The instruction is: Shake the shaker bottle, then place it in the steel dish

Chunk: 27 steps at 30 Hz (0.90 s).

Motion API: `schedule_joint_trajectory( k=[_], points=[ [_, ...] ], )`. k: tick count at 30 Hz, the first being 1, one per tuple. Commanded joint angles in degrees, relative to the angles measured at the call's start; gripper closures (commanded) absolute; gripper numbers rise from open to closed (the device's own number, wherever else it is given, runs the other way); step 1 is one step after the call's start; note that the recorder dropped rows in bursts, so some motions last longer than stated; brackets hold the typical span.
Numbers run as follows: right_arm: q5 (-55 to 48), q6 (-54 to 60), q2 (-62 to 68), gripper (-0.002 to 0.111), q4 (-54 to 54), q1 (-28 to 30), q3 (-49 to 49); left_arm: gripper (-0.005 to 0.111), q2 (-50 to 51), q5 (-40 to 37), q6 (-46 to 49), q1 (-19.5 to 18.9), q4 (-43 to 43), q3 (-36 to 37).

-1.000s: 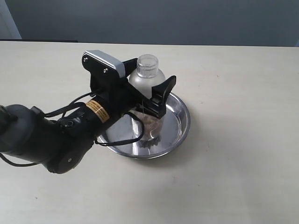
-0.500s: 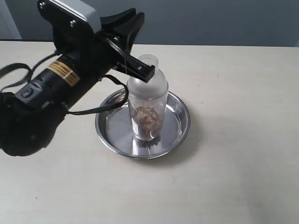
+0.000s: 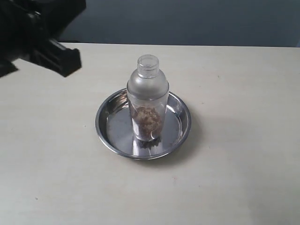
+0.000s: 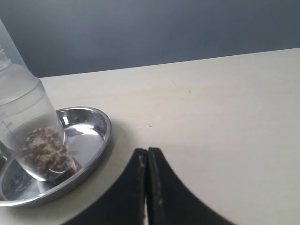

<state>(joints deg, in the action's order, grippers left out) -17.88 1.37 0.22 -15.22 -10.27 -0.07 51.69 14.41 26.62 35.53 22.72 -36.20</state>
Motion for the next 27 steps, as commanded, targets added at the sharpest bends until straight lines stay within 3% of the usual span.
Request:
schedule_joint_trajectory(
  k=[1,4,10,23,26,27],
  points=[
    [0.42,0.12,-0.22,0.109,0.06,-0.01,0.07,0.106,-8.48,-7.18,5.95,0.02,4.35,0.49],
    [0.42,0.12,-0.22,0.109,0.06,-0.01,0.07,0.106,-12.93,-8.37,8.13,0.02,7.64,3.54],
    [0.42,0.12,-0.22,0.109,0.06,-0.01,0.07,0.106,-17.44,-5.07,14.53,0.02,5.98,11.99],
    [0.42,0.12,-0.22,0.109,0.06,-0.01,0.07,0.106,-19.81,-5.11,14.79,0.02,8.59,13.56],
    [0.42,0.12,-0.22,0.109,0.32,-0.01,0.07,0.106,-21.50,-5.00,12.28,-2.80,10.69,16.77],
    [0.42,0.12,-0.22,0.109,0.32,-0.01,0.07,0.106,-21.81,-5.00,10.18,-5.49,11.60,18.23]
  ],
)
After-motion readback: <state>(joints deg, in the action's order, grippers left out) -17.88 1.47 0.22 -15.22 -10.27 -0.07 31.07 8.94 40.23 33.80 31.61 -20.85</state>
